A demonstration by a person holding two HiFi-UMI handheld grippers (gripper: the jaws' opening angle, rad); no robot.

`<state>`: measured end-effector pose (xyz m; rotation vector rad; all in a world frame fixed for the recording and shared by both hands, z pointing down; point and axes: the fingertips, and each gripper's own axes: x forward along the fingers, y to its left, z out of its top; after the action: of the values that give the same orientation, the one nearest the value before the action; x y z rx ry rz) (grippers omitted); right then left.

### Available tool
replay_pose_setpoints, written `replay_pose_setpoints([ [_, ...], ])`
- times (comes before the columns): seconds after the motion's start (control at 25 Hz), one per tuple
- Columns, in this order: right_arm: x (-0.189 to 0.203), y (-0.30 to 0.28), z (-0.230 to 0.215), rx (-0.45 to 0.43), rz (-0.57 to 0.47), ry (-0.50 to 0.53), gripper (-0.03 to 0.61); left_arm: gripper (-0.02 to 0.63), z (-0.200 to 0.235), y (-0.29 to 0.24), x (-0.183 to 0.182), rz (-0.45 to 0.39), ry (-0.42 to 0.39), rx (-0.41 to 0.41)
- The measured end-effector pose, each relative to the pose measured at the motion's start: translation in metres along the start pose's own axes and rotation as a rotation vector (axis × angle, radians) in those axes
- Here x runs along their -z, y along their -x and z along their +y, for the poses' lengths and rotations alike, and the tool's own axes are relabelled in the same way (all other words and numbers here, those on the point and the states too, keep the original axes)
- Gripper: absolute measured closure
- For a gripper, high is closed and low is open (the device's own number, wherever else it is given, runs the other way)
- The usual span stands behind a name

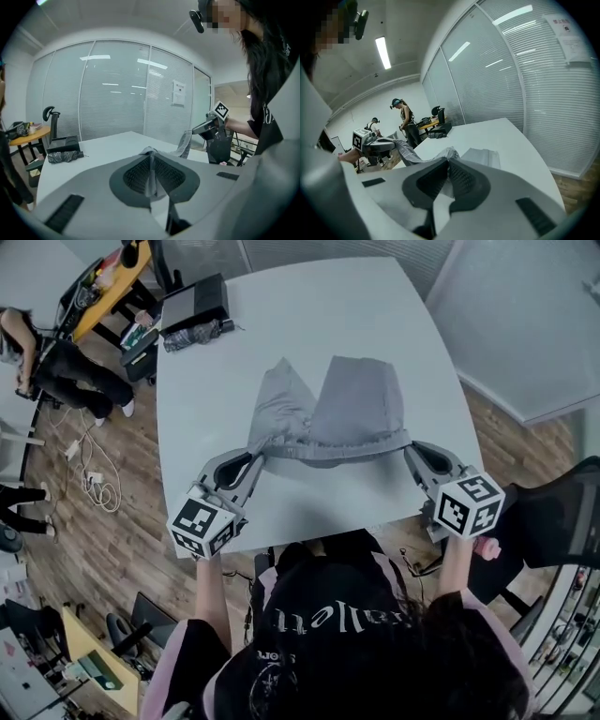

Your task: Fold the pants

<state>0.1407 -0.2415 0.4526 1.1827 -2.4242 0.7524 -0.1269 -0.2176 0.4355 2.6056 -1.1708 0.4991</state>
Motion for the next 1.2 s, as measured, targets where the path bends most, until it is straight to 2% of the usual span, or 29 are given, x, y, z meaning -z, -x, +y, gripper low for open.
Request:
replay_pose_setpoints([
  [0.24, -0.021, -0.054, -0.04, -0.02, 0.01, -0.023, 0.548, 0.565, 0.042, -0.045, 0.011, 0.034, 0.043, -0.017],
  [0.52, -0.032, -0.134, -0.084, -0.033, 0.093, -0.031, 0.548, 0.565, 0.101, -0.101, 0.025, 0.165, 0.004, -0.085],
  [0.68, -0.033, -0.181, -0.11, -0.006, 0.14, -0.043, 0.548, 0.563, 0.131, -0.132, 0.038, 0.237, -0.034, -0.117],
  [1.0, 0.002, -0.245, -0.149, 0.051, 0.256, 0.028, 0.548, 0.563, 0.16, -0.178, 0.095, 0.405, -0.018, -0.18],
  [1.2, 0.033, -0.259, -0.159, 0.047, 0.319, 0.015, 0.548, 0.563, 0.161, -0.189, 0.128, 0.491, 0.004, -0.205],
])
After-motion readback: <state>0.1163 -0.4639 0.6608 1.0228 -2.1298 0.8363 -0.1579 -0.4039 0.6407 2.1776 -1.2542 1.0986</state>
